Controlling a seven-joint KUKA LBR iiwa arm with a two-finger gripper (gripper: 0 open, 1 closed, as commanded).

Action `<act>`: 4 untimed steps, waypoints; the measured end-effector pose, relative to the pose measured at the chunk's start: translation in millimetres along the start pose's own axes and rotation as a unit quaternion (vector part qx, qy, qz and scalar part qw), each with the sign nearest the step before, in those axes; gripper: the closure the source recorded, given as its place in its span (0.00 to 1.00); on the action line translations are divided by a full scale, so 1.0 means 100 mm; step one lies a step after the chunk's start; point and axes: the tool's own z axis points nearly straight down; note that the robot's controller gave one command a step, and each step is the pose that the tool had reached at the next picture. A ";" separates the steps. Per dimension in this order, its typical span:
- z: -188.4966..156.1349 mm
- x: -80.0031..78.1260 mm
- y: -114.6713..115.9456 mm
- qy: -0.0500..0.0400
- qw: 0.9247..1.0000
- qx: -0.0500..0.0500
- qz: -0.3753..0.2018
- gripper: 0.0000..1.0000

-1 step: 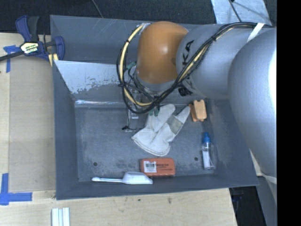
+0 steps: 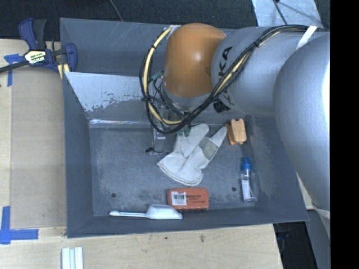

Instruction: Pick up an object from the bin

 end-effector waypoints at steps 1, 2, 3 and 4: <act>0.32 0.06 -0.44 -0.001 1.000 0.000 0.017 0.00; 0.45 0.19 -0.72 0.000 0.999 0.001 -0.047 0.00; 0.65 0.42 -0.67 0.000 0.987 0.000 -0.163 1.00; 0.65 0.42 -0.67 0.000 0.987 0.000 -0.163 1.00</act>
Offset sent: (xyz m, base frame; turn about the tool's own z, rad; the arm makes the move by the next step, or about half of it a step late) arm -0.0255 -0.0830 -0.0504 -0.1343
